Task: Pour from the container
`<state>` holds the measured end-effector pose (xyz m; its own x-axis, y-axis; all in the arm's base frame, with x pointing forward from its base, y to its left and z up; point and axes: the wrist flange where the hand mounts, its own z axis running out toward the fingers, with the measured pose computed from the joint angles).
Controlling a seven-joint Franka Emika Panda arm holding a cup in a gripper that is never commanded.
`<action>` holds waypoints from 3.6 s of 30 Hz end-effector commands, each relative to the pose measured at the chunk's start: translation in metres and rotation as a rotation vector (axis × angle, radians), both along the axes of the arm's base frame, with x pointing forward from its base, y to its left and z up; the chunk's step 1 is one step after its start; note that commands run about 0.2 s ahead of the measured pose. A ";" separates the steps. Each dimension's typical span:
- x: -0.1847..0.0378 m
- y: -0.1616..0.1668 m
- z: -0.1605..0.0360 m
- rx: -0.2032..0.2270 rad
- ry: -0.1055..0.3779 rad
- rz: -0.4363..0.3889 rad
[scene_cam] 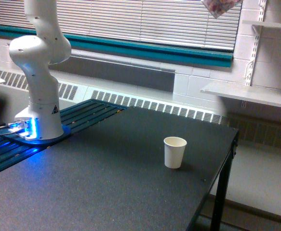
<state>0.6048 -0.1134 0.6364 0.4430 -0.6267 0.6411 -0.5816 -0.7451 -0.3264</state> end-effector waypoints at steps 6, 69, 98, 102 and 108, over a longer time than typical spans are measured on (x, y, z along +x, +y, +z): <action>0.000 0.012 0.001 -0.014 0.003 0.014; -0.093 0.107 -0.264 -0.151 0.374 0.291; -0.130 0.119 -0.346 -0.163 0.551 0.306; -0.134 0.123 -0.358 -0.162 0.575 0.313; -0.139 0.128 -0.373 -0.162 0.612 0.316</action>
